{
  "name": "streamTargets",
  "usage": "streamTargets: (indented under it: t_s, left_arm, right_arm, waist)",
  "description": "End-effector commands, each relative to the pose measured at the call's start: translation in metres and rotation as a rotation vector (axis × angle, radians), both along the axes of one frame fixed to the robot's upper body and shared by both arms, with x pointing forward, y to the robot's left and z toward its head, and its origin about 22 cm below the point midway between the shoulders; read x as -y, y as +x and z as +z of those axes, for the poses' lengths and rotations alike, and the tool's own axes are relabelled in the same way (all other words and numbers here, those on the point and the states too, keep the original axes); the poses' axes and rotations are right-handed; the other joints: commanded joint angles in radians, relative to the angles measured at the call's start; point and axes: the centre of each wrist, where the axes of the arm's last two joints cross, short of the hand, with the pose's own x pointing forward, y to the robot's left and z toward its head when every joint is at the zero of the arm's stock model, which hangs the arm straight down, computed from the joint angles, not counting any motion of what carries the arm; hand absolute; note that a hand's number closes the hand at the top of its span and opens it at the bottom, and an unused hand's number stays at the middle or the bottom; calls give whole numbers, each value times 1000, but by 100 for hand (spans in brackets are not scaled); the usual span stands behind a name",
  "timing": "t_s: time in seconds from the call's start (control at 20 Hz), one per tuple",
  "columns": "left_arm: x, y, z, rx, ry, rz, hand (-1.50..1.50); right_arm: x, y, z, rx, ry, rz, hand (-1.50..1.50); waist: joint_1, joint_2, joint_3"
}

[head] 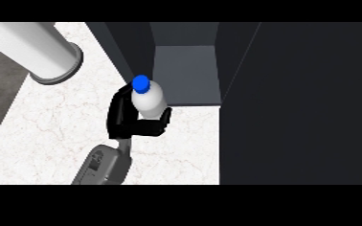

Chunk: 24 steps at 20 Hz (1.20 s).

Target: Pick up the bottled water, place it into the cabinet and close the cabinet

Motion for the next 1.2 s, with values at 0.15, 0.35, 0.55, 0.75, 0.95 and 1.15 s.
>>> streamTargets:
  t_s: [0.15, 0.35, 0.55, 0.75, 0.95, 1.15]
  left_arm:
    - [41, 32, 34, -6, 104, 90, 150]
    - [39, 37, 19, -63, 153, 101, 150]
    - [45, 59, 12, -115, 211, 132, 150]
    - [49, 81, 29, -130, 189, 162, 150]
    - [48, 90, 19, -159, 191, 154, 150]
    - [57, 110, 36, -137, 213, 197, 150]
  right_arm:
    - [-18, -5, 25, 72, 35, 48, -150]
    - [-15, -1, 36, 58, 39, 44, -150]
    - [-10, -2, 24, 68, 69, 56, -150]
    - [-23, 4, 26, 45, 72, 36, -150]
    - [-20, 0, 26, 57, 87, 53, -150]
    - [-8, 0, 25, 64, 71, 59, -150]
  waist:
    - [-17, 3, 0]
    - [-5, 5, 0]
    - [-23, 8, 0]
    - [-11, 8, 0]
    - [-26, 11, -1]
    - [-46, 15, -1]
